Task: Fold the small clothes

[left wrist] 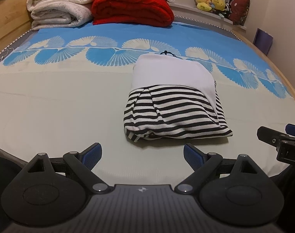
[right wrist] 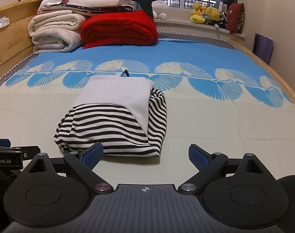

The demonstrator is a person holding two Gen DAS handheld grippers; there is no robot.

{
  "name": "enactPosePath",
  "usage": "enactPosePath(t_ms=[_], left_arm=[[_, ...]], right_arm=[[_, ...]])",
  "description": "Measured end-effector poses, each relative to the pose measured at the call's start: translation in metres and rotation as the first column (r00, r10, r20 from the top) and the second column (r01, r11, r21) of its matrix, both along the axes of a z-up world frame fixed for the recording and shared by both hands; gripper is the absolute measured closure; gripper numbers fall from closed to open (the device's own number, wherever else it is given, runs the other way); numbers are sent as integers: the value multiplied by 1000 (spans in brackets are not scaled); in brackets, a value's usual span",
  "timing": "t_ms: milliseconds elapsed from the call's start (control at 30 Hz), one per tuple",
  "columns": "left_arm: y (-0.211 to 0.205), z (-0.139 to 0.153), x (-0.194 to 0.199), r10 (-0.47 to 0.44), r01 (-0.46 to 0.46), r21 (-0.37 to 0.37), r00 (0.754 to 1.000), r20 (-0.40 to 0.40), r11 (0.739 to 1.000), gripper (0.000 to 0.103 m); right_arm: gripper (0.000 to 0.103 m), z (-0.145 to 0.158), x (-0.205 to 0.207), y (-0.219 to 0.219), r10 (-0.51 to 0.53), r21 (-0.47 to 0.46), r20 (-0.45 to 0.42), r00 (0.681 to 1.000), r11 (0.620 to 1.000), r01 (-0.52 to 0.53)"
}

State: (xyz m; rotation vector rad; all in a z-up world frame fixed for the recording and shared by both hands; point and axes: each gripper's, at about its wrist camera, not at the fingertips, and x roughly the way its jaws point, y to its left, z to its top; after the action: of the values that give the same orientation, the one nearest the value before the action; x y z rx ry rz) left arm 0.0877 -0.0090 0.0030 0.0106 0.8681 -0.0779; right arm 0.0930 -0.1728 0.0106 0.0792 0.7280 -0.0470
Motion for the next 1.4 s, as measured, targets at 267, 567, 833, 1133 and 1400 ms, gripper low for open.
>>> enactPosePath(t_ms=[267, 567, 833, 1133, 1400], left_arm=[[-1, -1, 0, 0, 0, 1, 1000, 0, 1000, 9], [-1, 0, 0, -1, 1, 1, 1000, -1, 1000, 9], [-1, -3, -1, -7, 7, 5, 1000, -7, 1000, 9], [-1, -4, 0, -11, 11, 9, 1000, -15, 1000, 9], [-1, -5, 0, -12, 12, 10, 1000, -15, 1000, 9]], right_arm=[[8, 1, -1, -2, 10, 0, -5, 1000, 1000, -10], [8, -1, -1, -2, 20, -3, -8, 1000, 1000, -20], [8, -2, -1, -1, 28, -5, -12, 1000, 1000, -28], [8, -2, -1, -2, 28, -4, -12, 1000, 1000, -28], [8, -2, -1, -2, 28, -3, -13, 1000, 1000, -28]])
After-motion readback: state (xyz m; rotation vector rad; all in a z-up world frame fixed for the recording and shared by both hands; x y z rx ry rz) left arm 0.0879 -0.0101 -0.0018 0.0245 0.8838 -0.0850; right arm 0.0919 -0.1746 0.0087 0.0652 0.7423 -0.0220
